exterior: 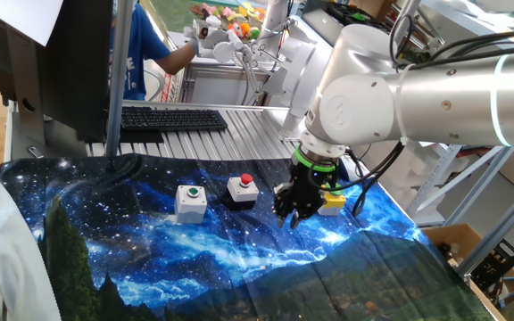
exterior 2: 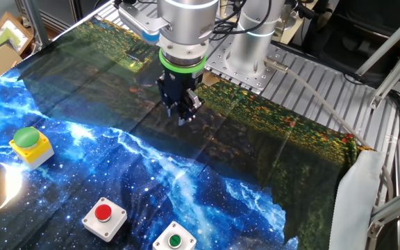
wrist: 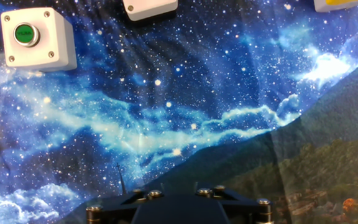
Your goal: Press three buttons from left to right in sequence
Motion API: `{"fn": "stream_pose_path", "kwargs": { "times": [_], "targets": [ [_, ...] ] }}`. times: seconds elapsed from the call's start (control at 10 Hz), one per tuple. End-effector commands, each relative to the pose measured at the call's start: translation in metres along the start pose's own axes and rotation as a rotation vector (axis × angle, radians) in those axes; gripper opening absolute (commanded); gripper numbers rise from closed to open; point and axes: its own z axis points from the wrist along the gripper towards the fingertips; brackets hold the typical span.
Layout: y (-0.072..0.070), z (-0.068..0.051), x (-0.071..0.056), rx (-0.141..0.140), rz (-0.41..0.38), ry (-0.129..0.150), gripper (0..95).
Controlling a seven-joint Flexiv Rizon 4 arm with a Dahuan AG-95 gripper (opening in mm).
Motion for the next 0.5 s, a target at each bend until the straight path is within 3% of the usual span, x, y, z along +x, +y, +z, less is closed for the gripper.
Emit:
{"fn": "stream_pose_path", "kwargs": {
  "times": [0.1,0.5],
  "targets": [
    [0.0002,0.0001,-0.0009,0.0,-0.002,0.0,0.0],
    [-0.0033,0.0011,-0.0041,0.006,-0.016,0.0,0.0]
  ]
}}
